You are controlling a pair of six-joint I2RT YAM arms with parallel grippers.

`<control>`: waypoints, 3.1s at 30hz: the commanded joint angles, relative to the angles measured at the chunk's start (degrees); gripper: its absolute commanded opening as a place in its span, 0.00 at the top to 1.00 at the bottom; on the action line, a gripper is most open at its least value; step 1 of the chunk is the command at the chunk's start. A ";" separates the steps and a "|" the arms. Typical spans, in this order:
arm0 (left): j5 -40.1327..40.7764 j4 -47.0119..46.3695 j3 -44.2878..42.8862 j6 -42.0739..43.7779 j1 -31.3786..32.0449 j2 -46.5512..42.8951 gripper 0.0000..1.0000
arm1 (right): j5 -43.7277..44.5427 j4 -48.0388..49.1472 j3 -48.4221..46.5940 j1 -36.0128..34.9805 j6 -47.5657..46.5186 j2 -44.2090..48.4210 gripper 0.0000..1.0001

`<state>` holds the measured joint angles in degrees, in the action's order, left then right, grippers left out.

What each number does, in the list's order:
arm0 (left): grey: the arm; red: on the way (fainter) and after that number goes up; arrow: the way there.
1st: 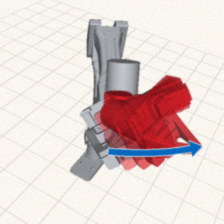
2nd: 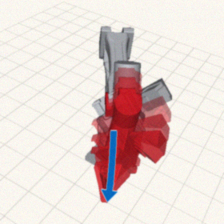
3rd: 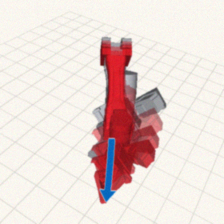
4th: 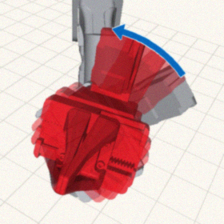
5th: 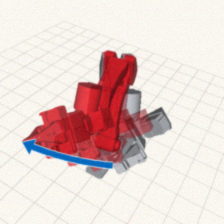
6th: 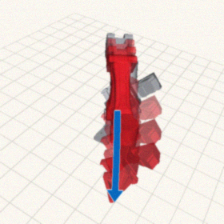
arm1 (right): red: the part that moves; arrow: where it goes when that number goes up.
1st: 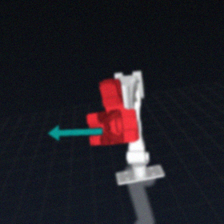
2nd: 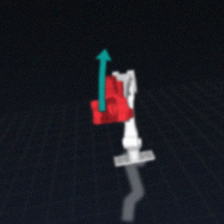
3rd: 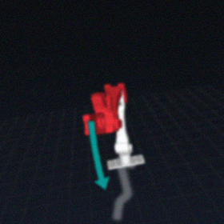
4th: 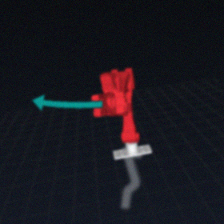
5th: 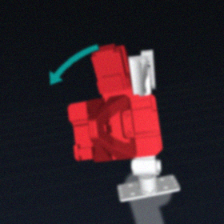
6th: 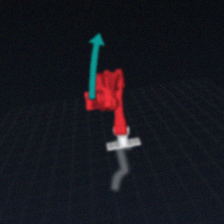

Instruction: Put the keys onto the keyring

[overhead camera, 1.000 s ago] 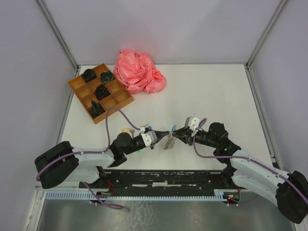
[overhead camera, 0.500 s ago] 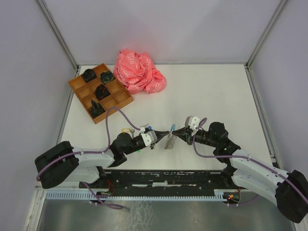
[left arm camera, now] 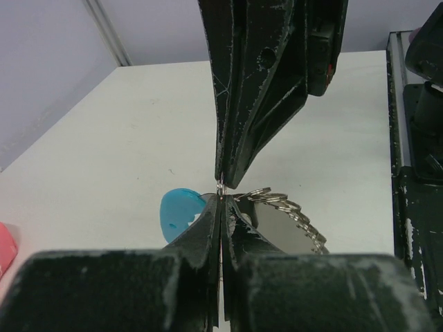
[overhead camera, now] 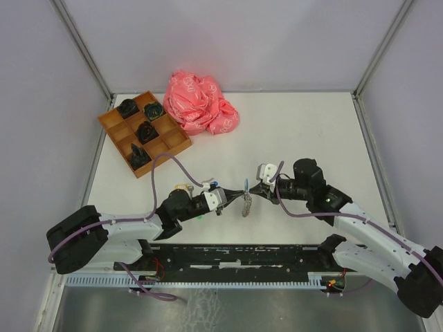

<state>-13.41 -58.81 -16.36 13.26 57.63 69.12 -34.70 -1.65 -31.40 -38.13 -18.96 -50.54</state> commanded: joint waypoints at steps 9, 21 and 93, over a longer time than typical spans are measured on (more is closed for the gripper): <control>-5.73 8.78 -5.58 2.38 0.12 -1.01 0.97 | -2.68 -17.48 -12.91 -3.10 -13.64 -6.01 0.99; -9.80 12.99 -7.93 3.23 0.13 -0.29 0.97 | -1.38 -21.59 -17.69 -6.01 -17.62 -10.71 0.99; -0.74 6.34 -0.07 1.47 -0.06 -4.00 0.97 | 0.90 -7.56 -6.76 -3.89 -8.45 -7.02 0.63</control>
<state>-12.95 -47.42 -16.43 13.37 57.82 65.01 -30.70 -12.93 -38.33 -42.26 -28.53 -56.71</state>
